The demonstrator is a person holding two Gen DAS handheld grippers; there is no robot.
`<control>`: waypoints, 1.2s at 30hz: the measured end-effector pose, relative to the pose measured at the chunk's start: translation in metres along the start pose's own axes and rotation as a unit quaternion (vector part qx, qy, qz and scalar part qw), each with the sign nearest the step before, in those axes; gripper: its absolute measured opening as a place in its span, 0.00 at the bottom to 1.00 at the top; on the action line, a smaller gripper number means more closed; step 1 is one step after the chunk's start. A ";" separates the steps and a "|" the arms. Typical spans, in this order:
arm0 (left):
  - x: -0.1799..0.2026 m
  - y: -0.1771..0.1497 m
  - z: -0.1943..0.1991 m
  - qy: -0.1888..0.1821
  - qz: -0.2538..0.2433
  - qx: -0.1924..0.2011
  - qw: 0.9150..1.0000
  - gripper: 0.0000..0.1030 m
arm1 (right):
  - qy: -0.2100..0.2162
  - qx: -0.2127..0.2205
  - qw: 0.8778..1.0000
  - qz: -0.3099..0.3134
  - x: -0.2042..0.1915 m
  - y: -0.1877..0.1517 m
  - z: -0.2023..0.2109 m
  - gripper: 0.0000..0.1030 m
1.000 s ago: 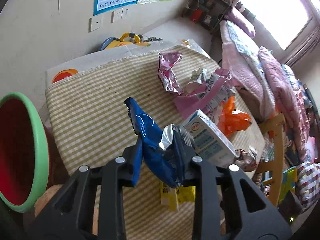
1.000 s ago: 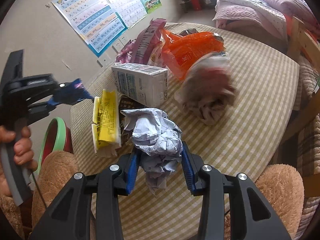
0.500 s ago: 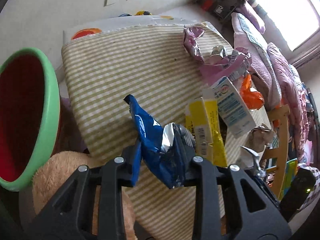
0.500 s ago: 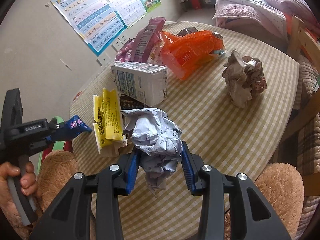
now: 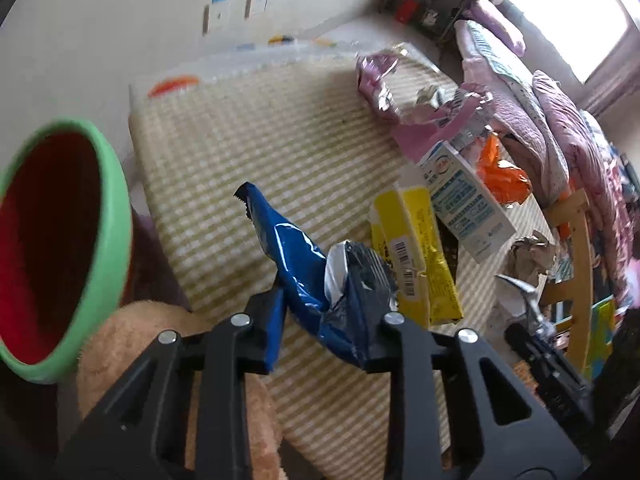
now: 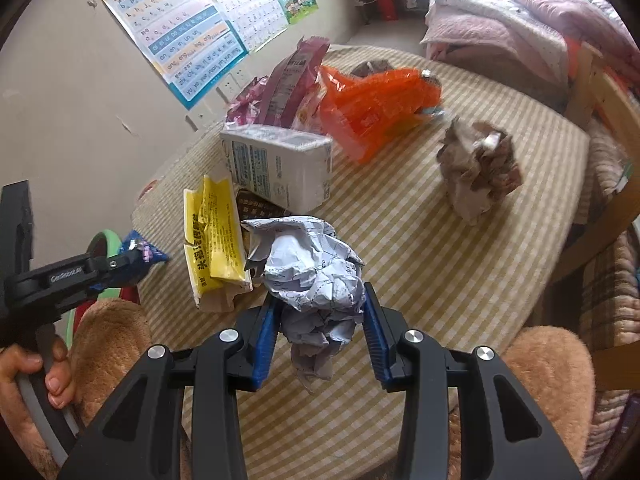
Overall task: Collect trash
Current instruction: 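Carry the blue bag and foil to the red bucket and release both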
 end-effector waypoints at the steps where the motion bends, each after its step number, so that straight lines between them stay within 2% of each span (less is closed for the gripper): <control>1: 0.004 0.000 0.006 0.005 -0.011 0.009 1.000 0.26 | -0.007 0.007 1.000 0.003 -0.002 0.003 0.007 0.37; 6: 0.024 0.005 0.040 0.018 -0.058 0.062 0.996 0.26 | -0.020 0.043 0.998 0.033 -0.021 0.017 0.038 0.37; 11: 0.037 0.007 0.063 0.016 -0.080 0.093 0.992 0.26 | -0.024 0.083 0.994 0.070 -0.046 0.027 0.068 0.37; 16: 0.044 0.008 0.080 0.013 -0.092 0.117 0.989 0.26 | -0.023 0.102 0.990 0.092 -0.066 0.033 0.082 0.37; 27: 0.024 0.010 0.109 0.024 -0.090 0.160 0.983 0.26 | -0.025 0.115 0.985 0.125 -0.102 0.035 0.089 0.37; 36: -0.009 0.011 0.123 0.029 -0.063 0.180 0.981 0.26 | -0.021 0.112 0.980 0.162 -0.138 0.035 0.084 0.37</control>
Point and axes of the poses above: each gripper's, at about its wrist camera, not at the fingertips, and z roughly against the way its jaws point, x to its right, y to its top, the point moved 4 cm from there along -z, roughly the way its jaws point, and after that the axes turned 2 degrees about -z, right-handed, at the moved point
